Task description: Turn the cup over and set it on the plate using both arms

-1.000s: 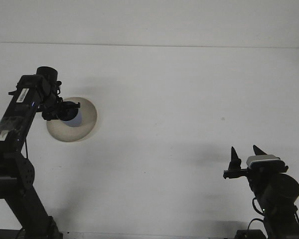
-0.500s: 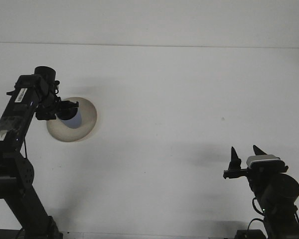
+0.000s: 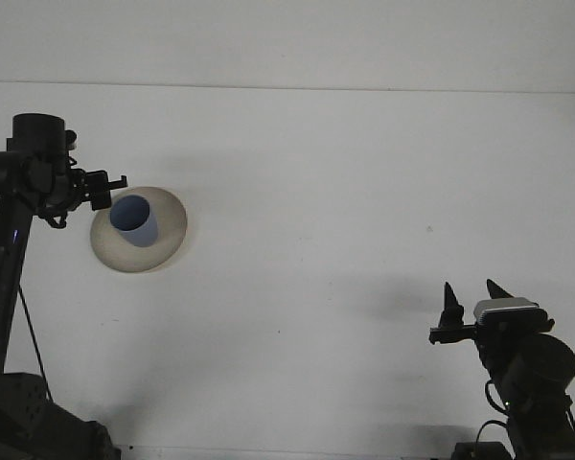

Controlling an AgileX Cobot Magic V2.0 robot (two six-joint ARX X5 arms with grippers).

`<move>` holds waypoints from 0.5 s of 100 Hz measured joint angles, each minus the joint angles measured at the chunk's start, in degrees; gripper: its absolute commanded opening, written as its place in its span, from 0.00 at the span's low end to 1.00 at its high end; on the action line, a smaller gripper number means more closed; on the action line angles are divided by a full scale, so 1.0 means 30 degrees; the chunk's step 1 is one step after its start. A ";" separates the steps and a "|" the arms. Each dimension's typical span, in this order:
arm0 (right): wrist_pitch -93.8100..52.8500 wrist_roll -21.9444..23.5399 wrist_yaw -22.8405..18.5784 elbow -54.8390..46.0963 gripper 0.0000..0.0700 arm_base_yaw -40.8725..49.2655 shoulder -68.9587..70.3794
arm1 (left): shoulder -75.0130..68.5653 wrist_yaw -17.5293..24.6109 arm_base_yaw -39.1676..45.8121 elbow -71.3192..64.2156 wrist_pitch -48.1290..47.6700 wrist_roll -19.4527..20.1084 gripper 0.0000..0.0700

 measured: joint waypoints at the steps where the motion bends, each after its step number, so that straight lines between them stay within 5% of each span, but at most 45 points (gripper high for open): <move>1: 0.0000 -0.0007 0.0000 0.0000 0.69 0.0000 0.0000 | -0.0102 0.0007 -0.0044 0.0000 0.0007 -0.0007 0.38; 50: 0.0000 -0.0007 0.0000 0.0000 0.69 0.0000 0.0000 | -0.8619 0.0007 -0.4386 -0.3825 0.3585 -0.0066 0.38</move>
